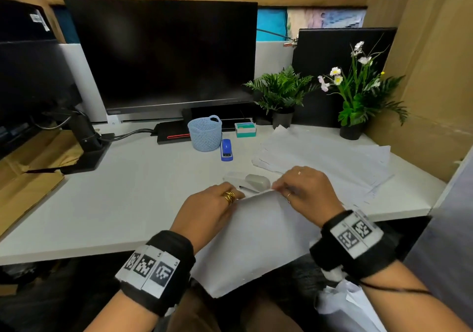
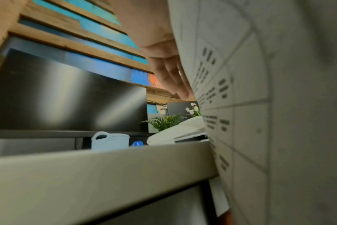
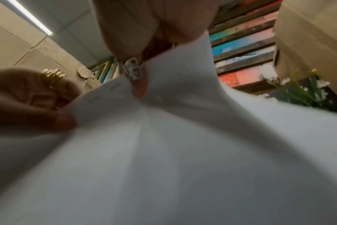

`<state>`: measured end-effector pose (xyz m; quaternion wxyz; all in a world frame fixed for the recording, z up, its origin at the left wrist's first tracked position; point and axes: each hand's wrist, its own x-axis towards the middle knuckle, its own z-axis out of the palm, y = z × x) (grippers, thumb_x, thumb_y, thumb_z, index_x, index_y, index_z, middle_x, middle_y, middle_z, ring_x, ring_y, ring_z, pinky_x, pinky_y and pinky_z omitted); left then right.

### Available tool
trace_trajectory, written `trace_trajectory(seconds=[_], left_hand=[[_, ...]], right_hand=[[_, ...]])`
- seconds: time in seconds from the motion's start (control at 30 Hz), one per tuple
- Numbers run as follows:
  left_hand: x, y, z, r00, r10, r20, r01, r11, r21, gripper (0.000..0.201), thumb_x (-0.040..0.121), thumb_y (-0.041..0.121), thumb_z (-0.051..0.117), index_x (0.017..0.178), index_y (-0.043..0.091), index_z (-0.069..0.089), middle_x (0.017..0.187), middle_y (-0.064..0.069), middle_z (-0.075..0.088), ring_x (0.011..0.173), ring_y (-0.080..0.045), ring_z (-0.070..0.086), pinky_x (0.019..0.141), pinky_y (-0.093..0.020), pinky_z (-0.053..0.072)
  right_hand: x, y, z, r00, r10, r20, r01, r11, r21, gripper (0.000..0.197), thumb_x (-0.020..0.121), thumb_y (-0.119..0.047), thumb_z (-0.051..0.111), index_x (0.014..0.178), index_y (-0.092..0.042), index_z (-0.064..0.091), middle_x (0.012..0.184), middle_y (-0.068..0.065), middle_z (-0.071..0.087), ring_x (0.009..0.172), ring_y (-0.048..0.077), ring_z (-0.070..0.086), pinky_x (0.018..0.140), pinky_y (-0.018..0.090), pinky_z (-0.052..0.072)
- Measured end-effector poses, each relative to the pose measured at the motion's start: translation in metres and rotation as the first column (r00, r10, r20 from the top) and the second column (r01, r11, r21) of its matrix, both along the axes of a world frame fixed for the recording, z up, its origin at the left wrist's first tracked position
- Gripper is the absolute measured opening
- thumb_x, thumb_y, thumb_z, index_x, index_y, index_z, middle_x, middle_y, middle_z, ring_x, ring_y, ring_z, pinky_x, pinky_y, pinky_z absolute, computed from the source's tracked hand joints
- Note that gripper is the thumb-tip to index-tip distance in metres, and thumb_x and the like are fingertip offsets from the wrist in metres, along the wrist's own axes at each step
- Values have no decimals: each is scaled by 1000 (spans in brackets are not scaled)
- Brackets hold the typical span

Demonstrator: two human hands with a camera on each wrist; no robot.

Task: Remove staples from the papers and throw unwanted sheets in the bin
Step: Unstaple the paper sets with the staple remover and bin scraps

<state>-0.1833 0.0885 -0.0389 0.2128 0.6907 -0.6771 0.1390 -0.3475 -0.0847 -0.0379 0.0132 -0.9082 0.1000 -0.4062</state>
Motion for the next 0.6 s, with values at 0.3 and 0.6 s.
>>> trace_trajectory(seconds=[0.3,0.6], left_hand=[[-28,1,-15,933,-2,-359,-23,998,-64,33,87,52,52,91,26,72,88,13,68,87,-5,54,70,-15,40],[-34,-6,-21,970,-105,-217,63,980,-191,50,92,56,35,86,22,72,81,10,69,79,-7,57,67,-11,42]], right_hand=[[-27,9,-42,878,201,434,-132,974,-185,12,77,-1,70,80,-12,65,84,9,73,79,21,66,68,34,52],[-48,10,-41,909,144,391,-87,983,-159,9,77,-5,72,69,-6,76,85,3,73,79,17,68,66,31,54]])
